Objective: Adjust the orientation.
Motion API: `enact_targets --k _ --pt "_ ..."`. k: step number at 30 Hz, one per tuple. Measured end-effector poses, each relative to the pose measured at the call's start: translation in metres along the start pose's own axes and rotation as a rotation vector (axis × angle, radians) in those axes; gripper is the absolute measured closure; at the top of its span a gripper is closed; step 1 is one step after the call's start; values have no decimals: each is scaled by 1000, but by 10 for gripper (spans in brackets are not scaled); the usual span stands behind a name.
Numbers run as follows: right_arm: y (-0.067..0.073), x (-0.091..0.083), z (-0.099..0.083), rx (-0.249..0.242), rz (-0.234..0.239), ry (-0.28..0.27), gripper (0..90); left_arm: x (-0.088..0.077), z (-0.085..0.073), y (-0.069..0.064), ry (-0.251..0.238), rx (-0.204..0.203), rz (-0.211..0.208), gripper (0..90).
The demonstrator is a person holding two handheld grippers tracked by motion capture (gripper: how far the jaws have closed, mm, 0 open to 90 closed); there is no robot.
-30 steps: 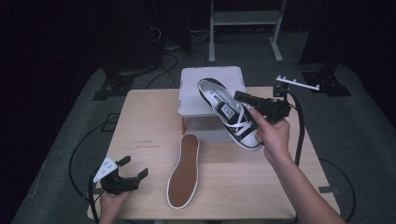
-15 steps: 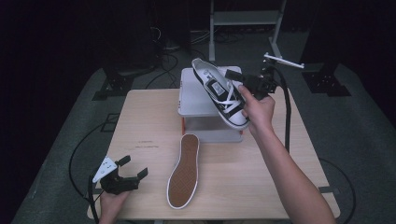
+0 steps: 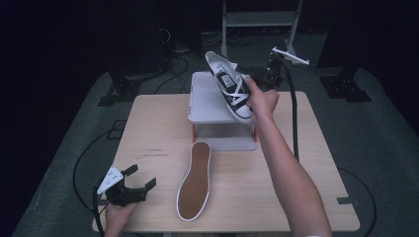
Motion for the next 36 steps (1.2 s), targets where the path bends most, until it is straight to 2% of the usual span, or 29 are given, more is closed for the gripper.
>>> enact_targets --k 4,7,10,17,19,21,24,28,29,35,36 --pt "-14 4 2 29 -37 -15 879 -1 0 0 1 -4 2 22" --pt "-20 4 4 45 -43 -18 878 -2 0 0 0 -3 2 22" --pt "-32 2 8 71 -61 -38 878 -2 0 0 -4 -4 3 22" --pt "-47 -1 11 94 -92 -61 877 -1 -1 0 2 1 3 22" --pt "-55 -2 11 101 -117 -68 877 -1 0 -1 -1 -1 2 22" --pt "-57 -3 12 98 -121 -74 877 -1 0 -1 -1 -1 2 22" --pt "-68 -6 12 99 -164 -79 875 -2 -1 0 1 1 2 22" --pt "-77 -8 11 111 -183 -81 874 -1 -1 0 1 -4 3 22" --pt "-81 -9 11 111 -174 -82 874 -1 -1 0 2 -2 3 22" --pt "-81 -10 10 93 -176 -69 841 -1 0 -2 2 1 1 22" --pt "-79 -12 11 75 -179 -62 813 -1 -1 -2 3 3 -1 22"
Point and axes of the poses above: each handheld gripper's, and its own axes: x roughly forward along the jaws, z roughly out of its top, y roughly to its left, the point moved 6 cm from there along x, roughly forward along the jaws, and after that the axes turned 4 degrees about x, right-handed, at the moved point
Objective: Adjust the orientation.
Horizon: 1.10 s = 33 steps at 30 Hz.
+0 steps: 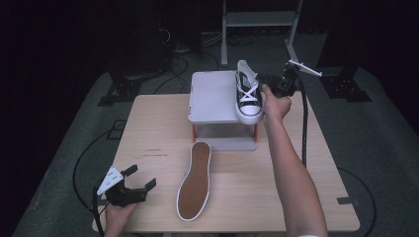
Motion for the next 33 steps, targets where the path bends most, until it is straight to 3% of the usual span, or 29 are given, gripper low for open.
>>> enact_targets --k 7,15,18,19,25,27,33 --pt "3 -12 0 -81 -24 43 681 2 0 -2 9 7 -5 22" --pt "3 -31 -3 -134 6 71 592 3 -1 -4 20 15 -3 22" --pt "2 -47 -6 -134 63 66 554 3 -2 -4 25 18 -1 22" --pt "2 -47 -6 -134 63 66 554 3 -2 -4 25 18 -1 22" --pt "-10 -70 -15 -167 86 90 509 3 -2 -5 28 16 0 22" --pt "-21 -82 -27 -177 107 128 486 3 -2 -6 30 17 3 22" --pt "-38 -99 -49 -198 121 143 474 4 -2 -9 25 8 -17 33"
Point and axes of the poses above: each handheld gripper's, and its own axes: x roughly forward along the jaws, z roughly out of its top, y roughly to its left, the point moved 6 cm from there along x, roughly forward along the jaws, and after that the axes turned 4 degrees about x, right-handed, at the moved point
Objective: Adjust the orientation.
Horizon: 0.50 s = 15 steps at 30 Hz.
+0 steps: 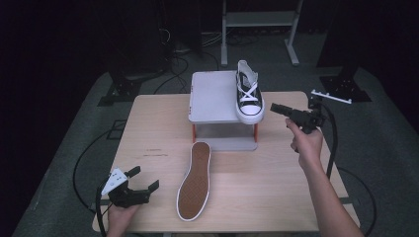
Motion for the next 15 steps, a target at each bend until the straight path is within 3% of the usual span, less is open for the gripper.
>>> enact_targets --k 5,8,11,15 --pt "-11 -17 -34 -14 23 42 451 1 5 -8 -20 -3 -30 66" --pt "-15 -21 -44 -21 21 49 433 4 8 -14 -26 -5 -45 71" --pt "-21 -29 -58 -12 39 58 409 7 13 -21 -48 -14 -90 107" --pt "-34 -45 -77 -12 27 68 397 11 19 -27 -62 -19 -130 175"
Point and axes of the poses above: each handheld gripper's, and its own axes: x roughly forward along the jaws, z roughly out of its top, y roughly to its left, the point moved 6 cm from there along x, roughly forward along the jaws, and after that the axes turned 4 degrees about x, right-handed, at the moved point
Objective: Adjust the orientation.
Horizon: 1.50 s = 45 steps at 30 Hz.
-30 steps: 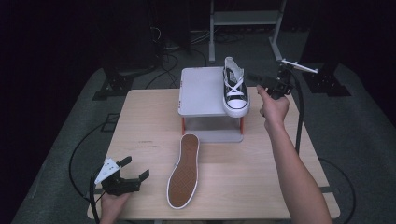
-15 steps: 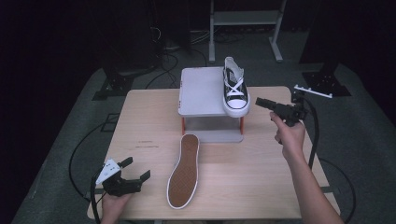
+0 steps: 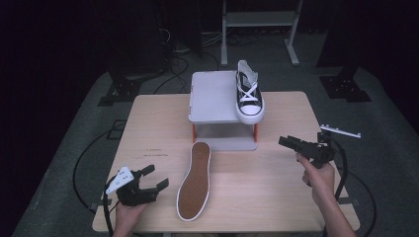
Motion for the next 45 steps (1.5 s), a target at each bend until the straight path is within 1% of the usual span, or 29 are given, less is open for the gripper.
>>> enact_targets --k 1,3,5,6,9,11,12,14,16,20,22,24,25,30,31,32,34,37,38,39,40,42,45 --pt "0 0 0 0 0 0 397 1 1 -1 -1 -1 -6 175" --pt "-4 -6 -7 4 -7 1 390 5 1 -3 6 -11 -27 248" --pt "-9 -10 -14 4 -11 6 381 10 1 -4 20 -23 -42 277" --pt "-11 -11 -17 5 -14 11 379 14 0 -5 28 -20 -55 297" --pt "-17 -15 -29 3 -27 26 376 21 -1 -6 53 -19 -67 360" --pt "-19 -18 -35 5 -23 29 374 26 -2 -6 68 -23 -77 409" --pt "-19 -19 -38 7 -23 32 373 29 -2 -5 75 -32 -77 421" --pt "-18 -22 -44 0 -11 40 370 34 -1 -5 74 -42 -85 422" --pt "-17 -26 -51 -24 -10 49 369 40 3 -7 63 -48 -90 428" --pt "-17 -30 -58 -32 -18 57 369 46 8 -12 65 -44 -93 437" --pt "-18 -33 -62 -31 -18 56 368 51 10 -16 68 -21 -97 466" --pt "-19 -35 -65 -34 -19 59 365 57 11 -20 85 -5 -100 484" --pt "-20 -35 -66 -36 -18 59 364 59 12 -22 88 6 -98 503" --pt "-22 -39 -70 -32 -20 55 363 67 11 -26 106 31 -80 588" --pt "-22 -39 -72 -30 -21 57 362 67 10 -26 112 35 -83 594" --pt "-23 -39 -72 -33 -20 55 361 69 9 -27 114 31 -84 594" --pt "-25 -38 -75 -26 -19 67 359 71 7 -28 129 36 -81 594" --pt "-27 -37 -80 -14 -19 78 358 73 5 -27 150 54 -72 594" --pt "-28 -37 -80 -18 -18 76 358 73 5 -27 150 46 -74 594" --pt "-29 -37 -81 -14 -18 75 358 72 5 -27 152 49 -71 593" --pt "-30 -37 -82 -8 -16 74 358 71 4 -26 156 62 -66 594" --pt "-32 -37 -84 -2 -11 67 358 69 3 -25 148 71 -57 606" --pt "-34 -37 -86 4 -11 66 358 64 0 -20 124 52 -44 615"
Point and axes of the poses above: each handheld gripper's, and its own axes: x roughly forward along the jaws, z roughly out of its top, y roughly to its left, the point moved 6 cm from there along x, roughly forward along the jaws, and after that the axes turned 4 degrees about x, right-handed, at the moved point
